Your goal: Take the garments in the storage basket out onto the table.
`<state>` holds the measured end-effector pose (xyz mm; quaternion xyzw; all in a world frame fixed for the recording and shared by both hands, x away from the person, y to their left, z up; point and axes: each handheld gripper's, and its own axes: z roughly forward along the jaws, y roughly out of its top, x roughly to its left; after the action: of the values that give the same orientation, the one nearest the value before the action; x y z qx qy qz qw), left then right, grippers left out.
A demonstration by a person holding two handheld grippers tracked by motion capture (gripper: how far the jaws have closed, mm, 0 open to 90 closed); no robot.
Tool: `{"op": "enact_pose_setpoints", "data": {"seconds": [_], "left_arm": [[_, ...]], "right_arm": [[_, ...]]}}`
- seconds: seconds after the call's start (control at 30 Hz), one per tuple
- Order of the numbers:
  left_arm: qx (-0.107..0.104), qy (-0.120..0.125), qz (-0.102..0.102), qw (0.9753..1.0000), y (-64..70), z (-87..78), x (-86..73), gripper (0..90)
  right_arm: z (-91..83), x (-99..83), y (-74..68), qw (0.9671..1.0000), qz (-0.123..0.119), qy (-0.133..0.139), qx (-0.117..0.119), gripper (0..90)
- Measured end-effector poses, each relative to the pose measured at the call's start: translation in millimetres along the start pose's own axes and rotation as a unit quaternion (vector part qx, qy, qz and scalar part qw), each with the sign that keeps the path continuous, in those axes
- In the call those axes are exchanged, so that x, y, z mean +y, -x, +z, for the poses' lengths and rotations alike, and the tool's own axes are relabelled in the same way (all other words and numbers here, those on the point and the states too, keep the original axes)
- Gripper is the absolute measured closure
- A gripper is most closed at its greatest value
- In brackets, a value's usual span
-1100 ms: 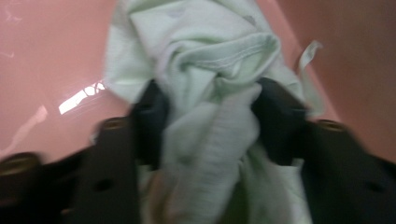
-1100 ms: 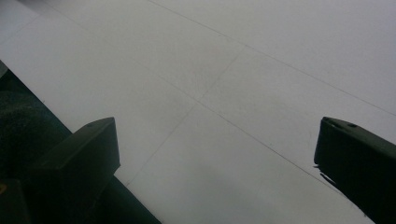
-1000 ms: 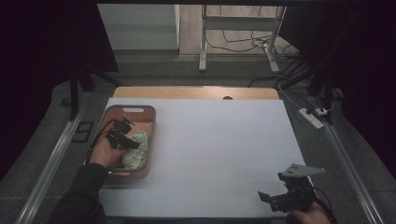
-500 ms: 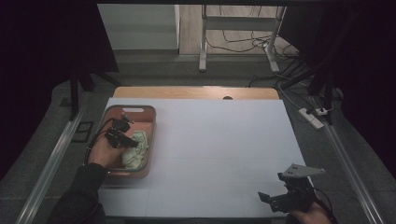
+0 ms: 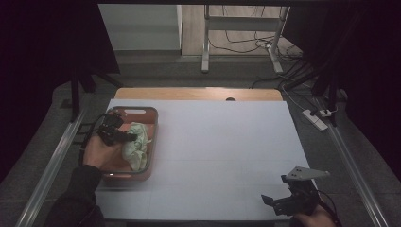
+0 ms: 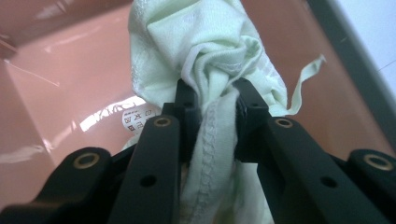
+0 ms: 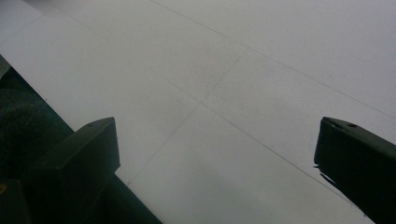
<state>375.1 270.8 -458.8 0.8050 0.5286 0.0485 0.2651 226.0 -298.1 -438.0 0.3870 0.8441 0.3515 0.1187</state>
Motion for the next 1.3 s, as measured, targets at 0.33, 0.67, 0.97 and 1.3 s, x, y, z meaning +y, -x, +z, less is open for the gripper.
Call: {"op": "enact_pose_setpoints", "data": {"seconds": [0.33, 0.67, 0.97, 1.3], "left_arm": [[-0.024, 0.05, -0.012, 0.9984, -2.2, -29.0, 0.0, 74.8], [-0.022, 0.073, 0.001, 0.9971, 6.7, -48.2, 8.0, 74.7], [-0.018, 0.081, 0.013, 0.9964, 15.3, -58.4, 19.6, 74.6], [-0.025, 0.093, 0.023, 0.9951, 22.9, -69.8, 30.1, 74.5]], "right_arm": [[-0.1, 0.0, -0.3, 1.0, 0.0, -0.001, 0.0, 0.3], [-0.1, -0.1, 0.5, 1.0, 0.004, -0.001, -0.001, 0.3], [0.1, 0.1, -0.3, 1.0, 0.003, -0.001, -0.005, 0.3], [-0.2, 0.0, 0.0, 1.0, 0.005, 0.0, -0.004, 0.3]]}}
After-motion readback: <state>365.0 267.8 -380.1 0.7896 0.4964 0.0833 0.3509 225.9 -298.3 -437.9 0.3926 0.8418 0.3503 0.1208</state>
